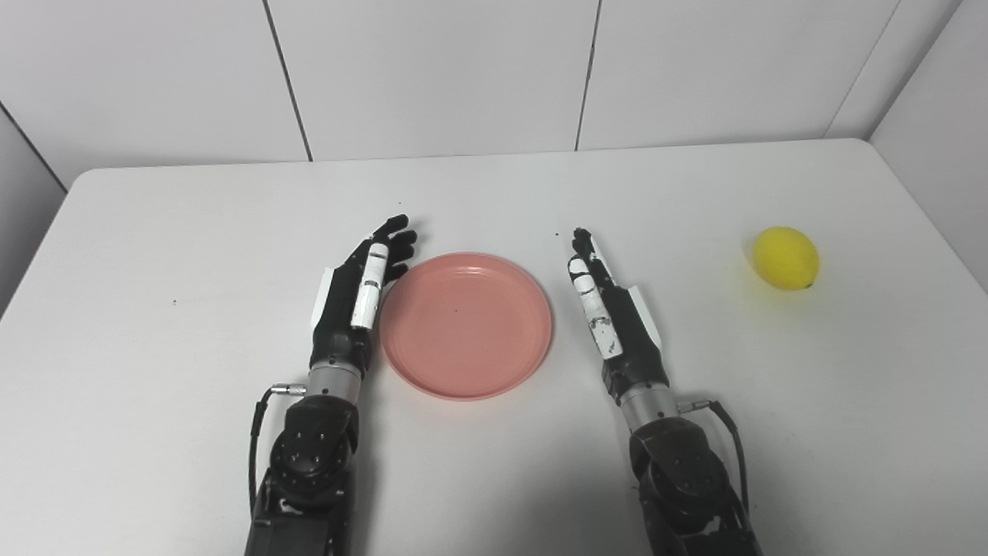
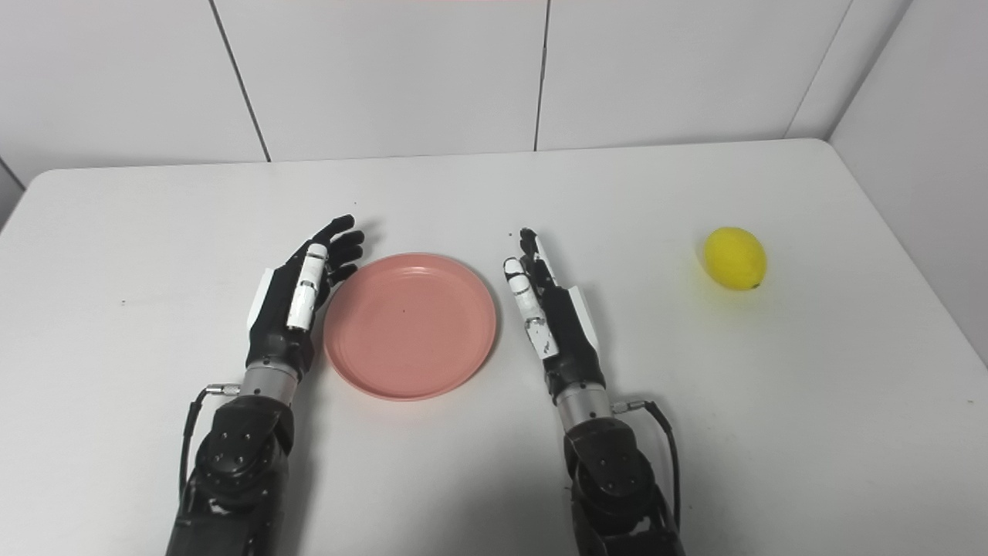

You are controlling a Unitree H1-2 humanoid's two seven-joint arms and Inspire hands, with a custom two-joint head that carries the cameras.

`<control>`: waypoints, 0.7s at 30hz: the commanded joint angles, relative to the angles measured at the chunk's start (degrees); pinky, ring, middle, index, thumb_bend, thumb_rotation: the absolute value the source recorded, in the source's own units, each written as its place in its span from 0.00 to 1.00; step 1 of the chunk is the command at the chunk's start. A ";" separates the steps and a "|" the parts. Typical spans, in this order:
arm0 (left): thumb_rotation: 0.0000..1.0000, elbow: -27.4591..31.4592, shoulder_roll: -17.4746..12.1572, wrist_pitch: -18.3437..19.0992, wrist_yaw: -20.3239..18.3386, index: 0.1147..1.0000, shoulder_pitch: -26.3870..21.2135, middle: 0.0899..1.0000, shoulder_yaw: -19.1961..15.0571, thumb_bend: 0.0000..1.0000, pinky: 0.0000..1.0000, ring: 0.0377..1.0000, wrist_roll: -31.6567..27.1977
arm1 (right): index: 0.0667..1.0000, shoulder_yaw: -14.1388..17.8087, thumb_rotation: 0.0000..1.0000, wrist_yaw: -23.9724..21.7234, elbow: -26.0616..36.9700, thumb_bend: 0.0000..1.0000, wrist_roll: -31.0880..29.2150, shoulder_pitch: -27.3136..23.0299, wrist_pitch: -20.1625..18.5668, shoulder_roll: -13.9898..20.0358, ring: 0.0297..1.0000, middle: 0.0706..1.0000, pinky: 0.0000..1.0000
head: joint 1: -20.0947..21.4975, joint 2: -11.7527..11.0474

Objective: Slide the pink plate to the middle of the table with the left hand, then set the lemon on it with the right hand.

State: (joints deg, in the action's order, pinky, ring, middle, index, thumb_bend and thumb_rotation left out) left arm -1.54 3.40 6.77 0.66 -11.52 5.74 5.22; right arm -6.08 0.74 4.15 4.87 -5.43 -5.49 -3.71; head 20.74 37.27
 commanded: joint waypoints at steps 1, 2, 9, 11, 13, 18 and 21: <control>1.00 -0.07 0.12 -4.58 0.57 0.78 -0.51 0.82 0.02 0.28 0.88 0.85 0.35 | 0.98 0.15 1.00 -0.34 0.78 0.45 -0.64 -0.78 4.71 0.15 1.00 1.00 1.00 | -0.64 -0.32; 1.00 -0.58 0.05 -4.97 0.63 0.79 -0.44 0.83 -0.03 0.29 0.88 0.85 0.46 | 0.98 0.20 1.00 -0.40 0.74 0.45 -0.75 -0.69 5.06 0.27 1.00 1.00 1.00 | -1.01 -0.64; 1.00 -2.10 0.25 -4.11 0.40 0.84 -0.44 0.86 -1.07 0.27 0.90 0.88 -0.90 | 0.97 1.00 0.97 0.39 1.51 0.45 -0.07 -0.63 6.71 0.79 1.00 0.99 1.00 | -1.74 -1.56; 1.00 -2.41 0.46 -3.91 1.07 0.83 -0.40 0.86 -1.29 0.26 0.89 0.88 -0.52 | 0.98 1.37 0.97 0.98 2.63 0.46 1.04 -0.76 6.55 1.10 1.00 0.99 1.00 | -2.25 -1.59; 1.00 -2.76 0.81 -3.72 1.59 0.83 -0.17 0.86 -1.89 0.25 0.90 0.88 -0.92 | 0.98 1.65 0.97 1.43 3.68 0.45 2.55 -1.00 6.91 1.89 1.00 1.00 1.00 | -2.88 -1.95; 1.00 -3.47 1.16 -4.13 2.00 0.83 0.36 0.87 -3.58 0.24 0.92 0.89 -2.12 | 0.98 3.07 0.95 3.36 7.16 0.44 7.67 -1.45 6.33 4.00 1.00 1.00 0.99 | -3.14 -2.34; 1.00 -4.93 0.81 -6.54 1.55 0.83 -0.06 0.86 -4.11 0.25 0.91 0.89 -2.37 | 0.97 3.21 0.97 6.57 8.64 0.43 16.23 -1.80 5.74 5.65 0.98 0.97 0.98 | -2.50 -2.66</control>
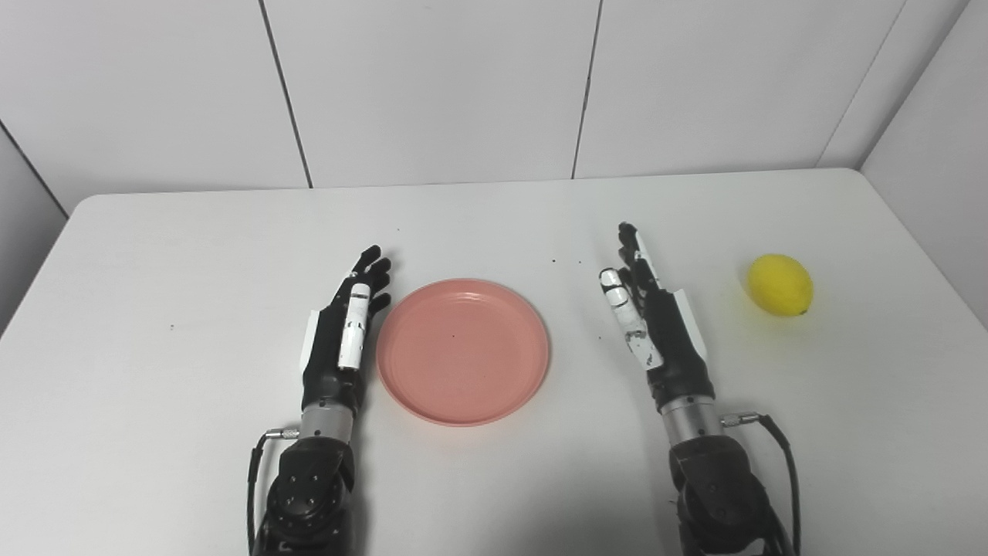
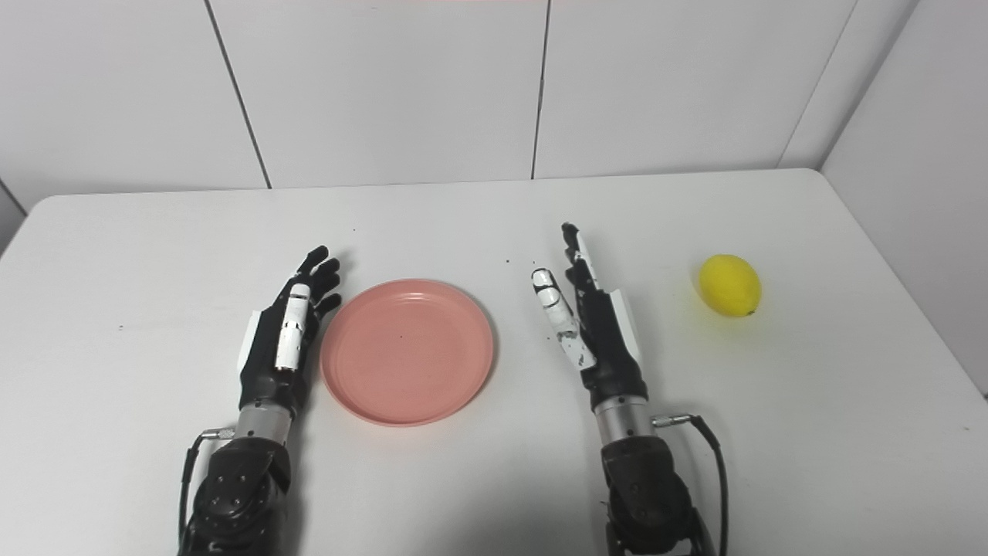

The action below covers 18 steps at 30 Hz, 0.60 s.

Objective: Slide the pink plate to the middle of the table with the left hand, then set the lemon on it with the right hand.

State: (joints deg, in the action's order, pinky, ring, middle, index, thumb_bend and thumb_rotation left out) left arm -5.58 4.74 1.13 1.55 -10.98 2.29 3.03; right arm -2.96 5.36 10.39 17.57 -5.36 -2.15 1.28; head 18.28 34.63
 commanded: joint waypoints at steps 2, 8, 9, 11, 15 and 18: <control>1.00 -1.68 -0.85 -1.93 0.27 0.82 -0.78 0.85 -0.91 0.25 0.91 0.88 -0.59 | 0.97 0.54 0.98 3.02 3.31 0.44 6.84 -1.99 1.70 1.69 0.98 0.97 0.97 | 0.25 -0.17; 1.00 -2.41 -1.43 -2.89 -0.26 0.82 -1.22 0.85 -1.52 0.26 0.91 0.88 -1.88 | 0.96 4.08 0.89 5.11 4.80 0.43 10.32 -2.35 -0.81 2.97 0.96 0.96 0.94 | 1.48 -0.26; 1.00 -2.51 -1.65 -2.95 -0.35 0.82 -1.39 0.85 -1.63 0.26 0.92 0.89 -2.11 | 0.96 4.60 0.86 5.29 4.55 0.43 10.47 -2.57 -0.75 3.25 0.96 0.97 0.94 | 1.61 -0.41; 1.00 -2.62 -2.09 -2.47 -0.63 0.83 -1.80 0.86 -2.14 0.25 0.93 0.90 -2.86 | 0.97 5.83 0.80 5.85 3.95 0.44 11.32 -3.01 -1.20 4.03 0.96 0.97 0.92 | 2.39 -1.04; 1.00 -3.40 -3.15 -1.71 -0.62 0.84 -2.55 0.87 -3.49 0.24 0.95 0.90 -4.09 | 0.96 7.67 0.72 6.69 3.47 0.45 12.73 -3.64 -2.24 4.78 0.95 0.97 0.90 | 4.20 -2.26; 1.00 -3.40 -3.67 -1.06 -1.61 0.84 -2.83 0.87 -4.61 0.23 0.96 0.90 -6.17 | 0.95 8.89 0.62 7.03 3.86 0.48 13.58 -3.86 -3.85 4.73 0.94 0.96 0.88 | 5.80 -2.79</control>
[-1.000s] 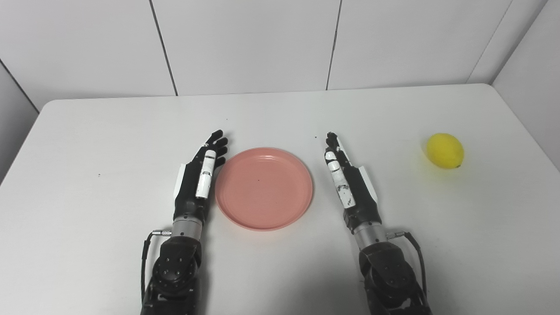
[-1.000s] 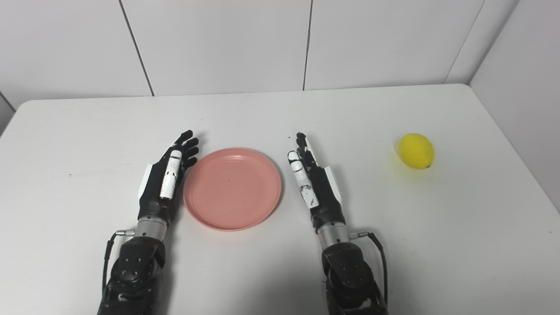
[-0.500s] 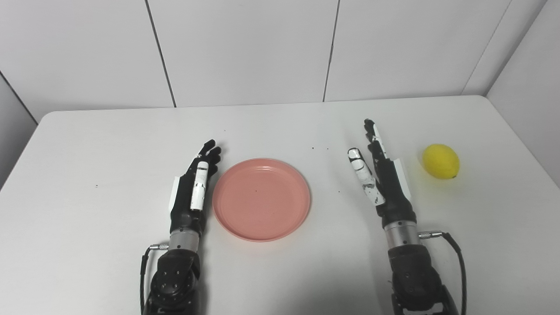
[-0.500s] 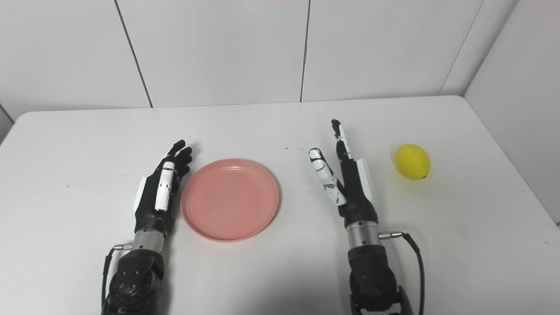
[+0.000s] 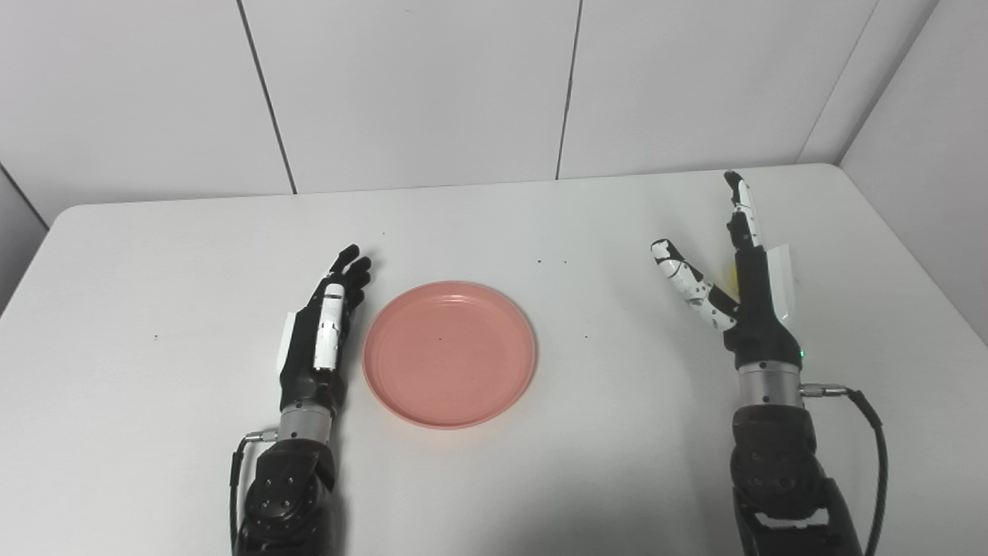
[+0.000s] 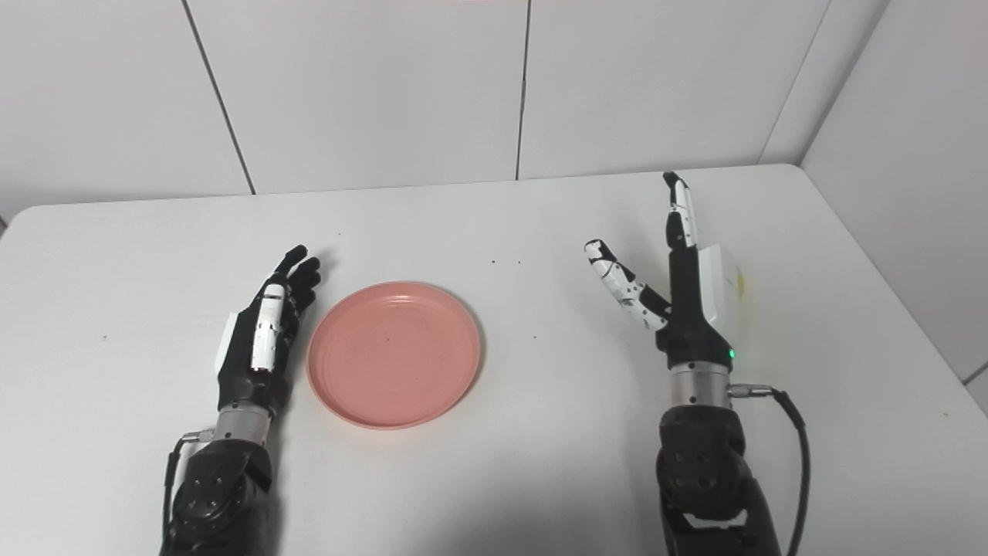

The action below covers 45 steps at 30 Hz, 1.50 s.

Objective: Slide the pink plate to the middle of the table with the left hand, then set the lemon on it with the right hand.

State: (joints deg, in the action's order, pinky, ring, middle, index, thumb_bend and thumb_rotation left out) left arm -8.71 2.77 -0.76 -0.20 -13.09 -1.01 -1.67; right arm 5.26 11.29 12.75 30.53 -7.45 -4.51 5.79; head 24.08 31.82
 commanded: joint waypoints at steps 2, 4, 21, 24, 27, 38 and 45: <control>1.00 0.05 -1.89 1.28 -0.51 0.84 -0.69 0.87 -1.72 0.23 0.97 0.90 -2.14 | 0.95 1.31 0.57 1.14 1.86 0.49 0.62 -1.81 -2.22 0.37 0.94 0.96 0.88 | 0.39 0.10; 1.00 0.32 -2.23 1.56 -1.48 0.85 -0.50 0.87 -1.88 0.23 0.98 0.91 -3.20 | 0.95 2.08 0.53 1.45 2.34 0.51 0.31 -1.84 -2.90 0.50 0.94 0.96 0.88 | 1.01 0.20; 1.00 0.73 -3.47 0.87 -4.62 0.85 -0.30 0.88 -2.60 0.22 0.97 0.91 -8.49 | 0.91 4.73 0.28 2.78 2.55 0.72 5.27 -3.14 -8.13 1.73 0.88 0.92 0.79 | 4.26 1.15; 1.00 1.37 -3.42 1.33 -4.72 0.84 -0.04 0.87 -2.46 0.23 0.97 0.91 -8.94 | 0.91 5.10 0.27 3.07 2.11 0.73 6.14 -3.36 -9.25 2.29 0.84 0.92 0.74 | 4.90 1.48; 1.00 2.16 -3.34 1.90 -4.97 0.84 0.21 0.87 -2.27 0.22 0.96 0.90 -9.31 | 0.91 5.58 0.24 3.01 1.85 0.72 6.04 -3.59 -10.27 2.92 0.78 0.92 0.68 | 5.09 1.75; 1.00 3.49 -3.65 1.92 -7.63 0.85 1.42 0.88 -0.60 0.23 0.91 0.89 -9.66 | 0.91 6.39 0.26 1.20 0.57 0.74 5.47 -5.07 -15.73 5.47 0.87 0.91 0.77 | 6.92 2.60; 1.00 3.73 -4.85 0.17 -10.81 0.81 1.63 0.84 1.30 0.23 0.90 0.86 -9.76 | 0.90 6.83 0.26 0.89 -0.64 0.75 4.10 -5.56 -17.31 6.80 0.87 0.90 0.77 | 6.86 2.90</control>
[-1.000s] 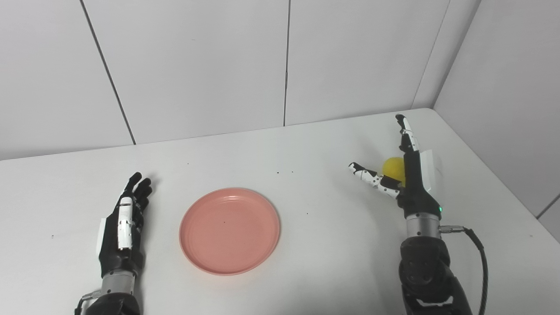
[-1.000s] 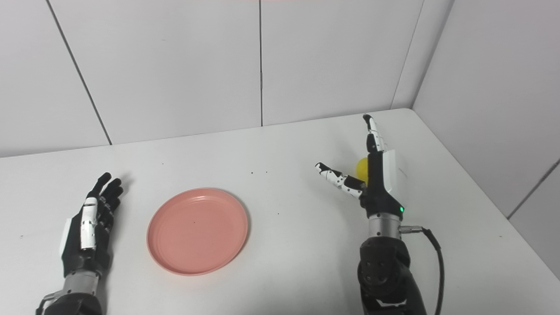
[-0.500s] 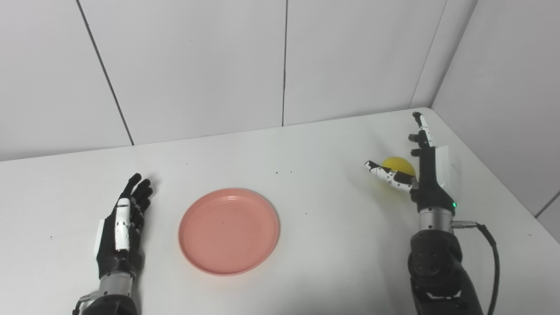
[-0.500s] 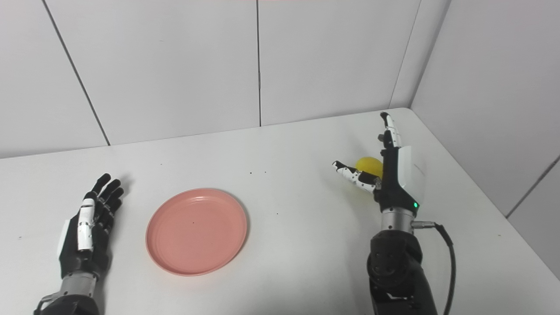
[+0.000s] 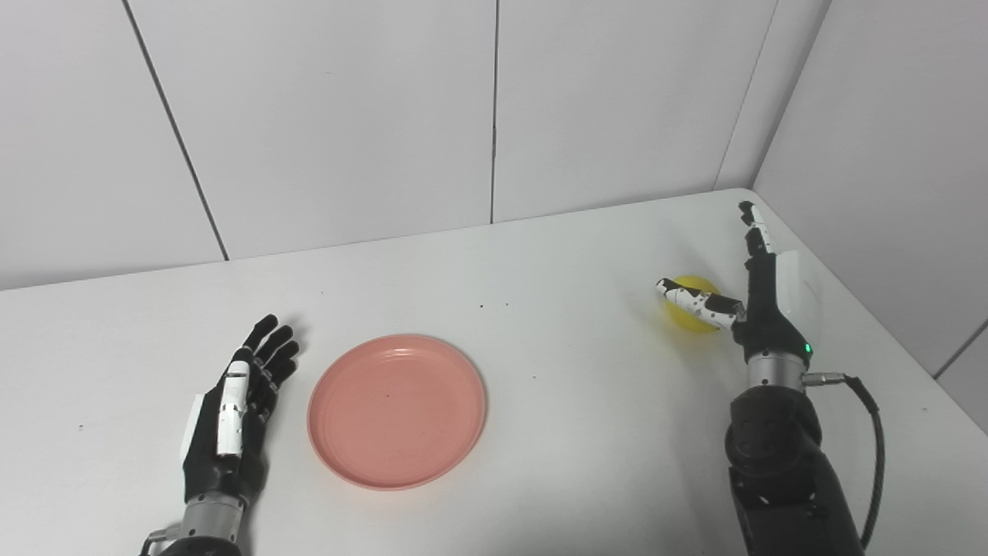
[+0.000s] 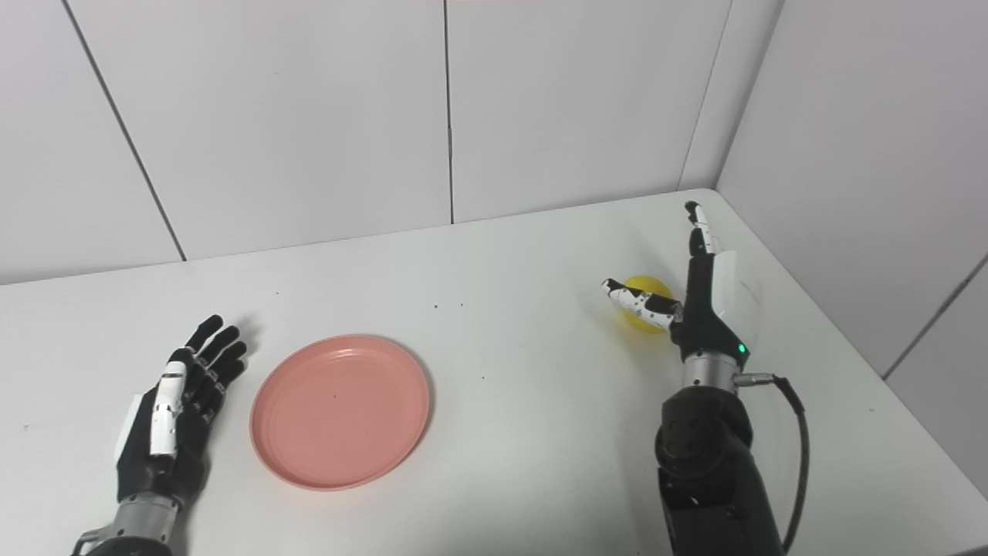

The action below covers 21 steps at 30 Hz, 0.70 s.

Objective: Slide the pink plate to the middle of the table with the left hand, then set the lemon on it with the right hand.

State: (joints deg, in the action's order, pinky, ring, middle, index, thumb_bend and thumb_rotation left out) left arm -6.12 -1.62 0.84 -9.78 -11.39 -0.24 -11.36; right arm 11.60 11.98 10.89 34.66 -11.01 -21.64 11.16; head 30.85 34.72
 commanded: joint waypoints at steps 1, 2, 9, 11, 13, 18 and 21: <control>1.00 1.24 -0.39 -1.43 -1.27 0.81 -0.07 0.84 0.57 0.23 0.89 0.86 -0.13 | 0.90 0.51 0.26 0.19 1.10 0.75 -0.33 -2.08 -0.29 1.59 0.87 0.90 0.77 | 0.09 0.01; 1.00 1.27 -0.33 -1.41 -1.26 0.80 -0.07 0.83 0.59 0.23 0.89 0.85 -0.19 | 0.90 0.46 0.26 0.23 1.01 0.75 -0.58 -2.12 -0.36 1.73 0.87 0.90 0.77 | 0.09 0.01; 1.00 0.83 -0.50 -1.51 -1.99 0.79 -0.30 0.82 0.61 0.23 0.87 0.84 -0.56 | 0.90 0.20 0.27 -0.26 0.75 0.75 -0.70 -2.77 -2.81 2.51 0.88 0.91 0.79 | 1.26 0.04; 1.00 0.97 -0.47 -1.28 -1.94 0.79 -0.30 0.82 0.57 0.22 0.87 0.84 -0.40 | 0.90 0.30 0.27 -0.67 0.68 0.76 -0.89 -3.05 -3.74 2.64 0.88 0.91 0.80 | 1.38 0.09; 1.00 1.18 -0.34 -0.88 -1.81 0.79 -0.26 0.82 0.41 0.22 0.87 0.84 -0.62 | 0.90 0.51 0.25 -1.18 0.34 0.77 -1.21 -3.44 -4.64 2.75 0.87 0.91 0.79 | 1.64 -0.07; 1.00 0.94 -0.23 -0.90 -1.82 0.80 -0.30 0.83 0.19 0.21 0.88 0.86 -0.85 | 0.89 1.67 0.25 -4.04 -1.41 0.80 -1.31 -4.53 -5.27 2.40 0.86 0.91 0.76 | 1.72 -0.11; 1.00 0.91 -0.17 -1.16 -1.62 0.81 -0.23 0.84 0.17 0.21 0.88 0.86 -0.55 | 0.90 2.45 0.25 -6.66 -2.84 0.83 0.38 -5.28 -5.27 2.14 0.88 0.91 0.79 | 2.22 -0.19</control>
State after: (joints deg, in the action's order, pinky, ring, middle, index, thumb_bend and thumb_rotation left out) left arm -5.95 -1.72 0.76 -10.80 -11.24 -0.17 -11.44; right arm 13.27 6.21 7.27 33.42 -13.97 -27.10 12.56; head 33.13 34.54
